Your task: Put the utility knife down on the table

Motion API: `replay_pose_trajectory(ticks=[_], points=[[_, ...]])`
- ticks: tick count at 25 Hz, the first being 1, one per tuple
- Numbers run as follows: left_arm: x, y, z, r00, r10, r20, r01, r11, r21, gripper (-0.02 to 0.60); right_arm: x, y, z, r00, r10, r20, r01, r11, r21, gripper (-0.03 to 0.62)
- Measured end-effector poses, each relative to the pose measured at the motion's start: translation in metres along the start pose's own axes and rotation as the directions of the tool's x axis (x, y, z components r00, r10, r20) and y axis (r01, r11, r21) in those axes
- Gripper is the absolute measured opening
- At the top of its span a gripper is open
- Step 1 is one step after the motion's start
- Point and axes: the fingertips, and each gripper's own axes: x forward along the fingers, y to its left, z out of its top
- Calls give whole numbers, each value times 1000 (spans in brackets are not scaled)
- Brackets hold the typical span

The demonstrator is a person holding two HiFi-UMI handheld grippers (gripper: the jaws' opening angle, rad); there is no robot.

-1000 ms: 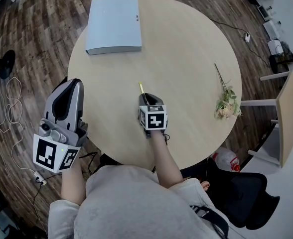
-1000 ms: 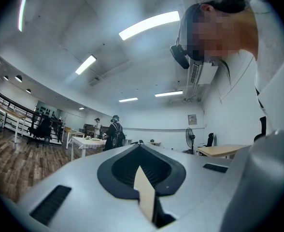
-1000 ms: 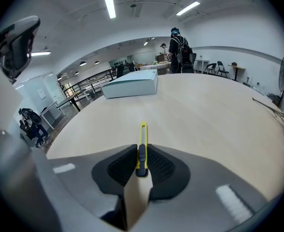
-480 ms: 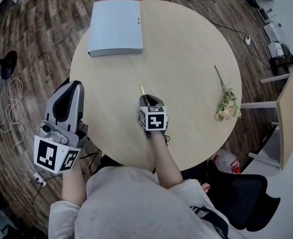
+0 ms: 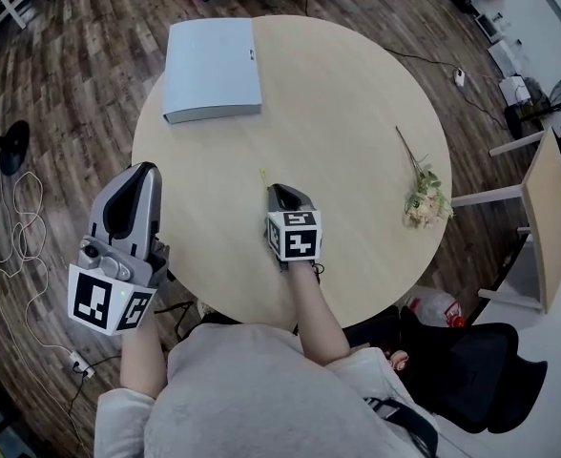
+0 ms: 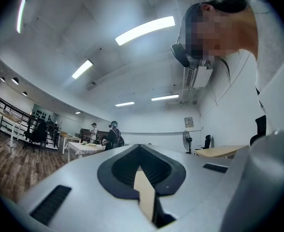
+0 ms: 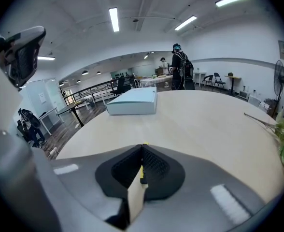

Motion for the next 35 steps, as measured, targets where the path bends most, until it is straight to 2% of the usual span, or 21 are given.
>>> replay_pose_trajectory(ticks=[8, 17, 28, 35], points=[[-7, -17, 17, 997, -69, 45, 69, 998, -1, 8, -49, 5, 36, 990, -41, 138, 42, 999, -1, 11], [-22, -29, 39, 988, -125, 94, 125, 992, 6, 8, -107, 11, 66, 958, -91, 270, 87, 996, 29, 11], [-50, -34, 62, 976, -164, 141, 163, 986, 17, 8, -171, 35, 94, 904, -127, 408, 137, 991, 5, 11], [-68, -40, 73, 969, -188, 161, 186, 982, 29, 8, -212, 48, 104, 856, -143, 496, 148, 989, 30, 11]])
